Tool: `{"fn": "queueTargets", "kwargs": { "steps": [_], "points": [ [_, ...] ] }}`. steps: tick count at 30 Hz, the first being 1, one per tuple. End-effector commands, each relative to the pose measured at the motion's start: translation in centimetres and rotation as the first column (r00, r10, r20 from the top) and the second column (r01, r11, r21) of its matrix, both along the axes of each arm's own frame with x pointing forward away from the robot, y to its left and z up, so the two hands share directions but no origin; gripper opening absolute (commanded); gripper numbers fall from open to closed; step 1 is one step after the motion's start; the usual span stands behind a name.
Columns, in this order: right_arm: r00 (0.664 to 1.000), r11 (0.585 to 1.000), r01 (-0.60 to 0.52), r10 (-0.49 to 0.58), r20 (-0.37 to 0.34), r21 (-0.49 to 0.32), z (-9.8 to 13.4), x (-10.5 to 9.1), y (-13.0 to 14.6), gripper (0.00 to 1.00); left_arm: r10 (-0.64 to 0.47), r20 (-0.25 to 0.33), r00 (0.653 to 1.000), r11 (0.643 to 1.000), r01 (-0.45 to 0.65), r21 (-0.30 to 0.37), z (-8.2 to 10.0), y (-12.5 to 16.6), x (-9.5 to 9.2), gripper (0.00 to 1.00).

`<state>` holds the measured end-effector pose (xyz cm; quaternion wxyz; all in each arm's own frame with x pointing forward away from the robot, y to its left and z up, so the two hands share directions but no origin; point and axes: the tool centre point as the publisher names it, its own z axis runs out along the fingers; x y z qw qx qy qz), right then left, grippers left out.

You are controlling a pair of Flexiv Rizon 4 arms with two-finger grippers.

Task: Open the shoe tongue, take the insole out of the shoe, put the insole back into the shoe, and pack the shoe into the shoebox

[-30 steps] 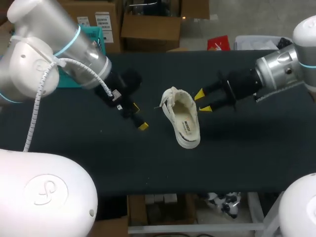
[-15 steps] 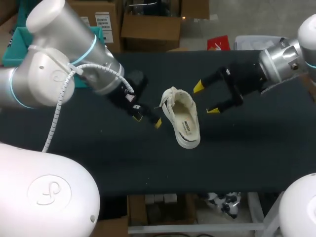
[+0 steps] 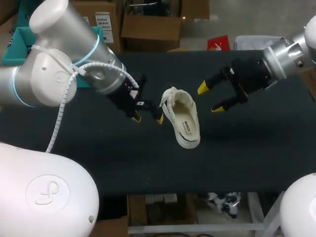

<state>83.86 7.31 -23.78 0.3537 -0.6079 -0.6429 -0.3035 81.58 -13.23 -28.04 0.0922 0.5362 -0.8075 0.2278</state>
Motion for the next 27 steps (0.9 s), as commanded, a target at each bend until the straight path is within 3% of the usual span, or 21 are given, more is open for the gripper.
{"fn": "queueTargets", "kwargs": {
  "steps": [1, 3, 6, 8, 17, 21, 22, 24, 25, 27],
  "points": [
    [0.961, 0.963, -0.257, 0.264, 0.088, -0.079, 0.5, 1.3, -1.9, 1.00, 0.141, 0.026, 0.990, 0.984, -0.143, 0.103, -1.2, -2.4, 0.1, 1.00],
    [0.936, 0.940, -0.325, 0.335, 0.111, -0.102, 0.4, 1.8, -2.7, 1.00, 0.188, 0.018, 0.982, 0.975, -0.189, 0.114, -1.5, -3.0, 0.2, 1.00],
    [0.825, 0.830, -0.510, 0.546, 0.143, -0.224, 0.2, 2.0, -3.3, 1.00, 0.253, 0.003, 0.967, 0.959, -0.251, 0.128, -1.8, -3.7, 1.3, 1.00],
    [0.819, 0.825, -0.521, 0.555, 0.142, -0.219, 0.1, 2.0, -3.5, 1.00, 0.272, -0.025, 0.962, 0.955, -0.266, 0.130, -1.9, -4.1, 1.8, 1.00],
    [0.819, 0.825, -0.521, 0.555, 0.142, -0.219, 0.1, 2.0, -3.5, 1.00, 0.370, -0.050, 0.928, 0.914, -0.354, 0.197, -3.8, -5.8, 4.1, 1.00],
    [0.689, 0.697, -0.617, 0.703, 0.178, -0.364, -0.4, 2.1, -4.7, 1.00, 0.406, -0.080, 0.910, 0.901, -0.384, 0.202, -4.7, -6.2, 4.7, 1.00],
    [0.679, 0.693, -0.614, 0.707, 0.195, -0.377, -0.7, 2.1, -5.1, 1.00, 0.415, -0.081, 0.906, 0.897, -0.393, 0.204, -4.9, -6.2, 4.9, 1.00],
    [0.611, 0.638, -0.636, 0.760, 0.221, -0.434, -1.3, 1.9, -6.0, 1.00, 0.436, -0.084, 0.896, 0.887, -0.412, 0.210, -5.4, -6.3, 5.0, 1.00],
    [0.622, 0.653, -0.625, 0.748, 0.233, -0.428, -1.6, 1.8, -6.5, 1.00, 0.445, -0.089, 0.891, 0.883, -0.419, 0.211, -5.6, -6.4, 5.1, 1.00],
    [0.563, 0.603, -0.639, 0.789, 0.245, -0.477, -2.1, 1.7, -7.2, 1.00, 0.462, -0.092, 0.882, 0.874, -0.434, 0.220, -6.1, -6.4, 5.2, 1.00]
  ]
}}
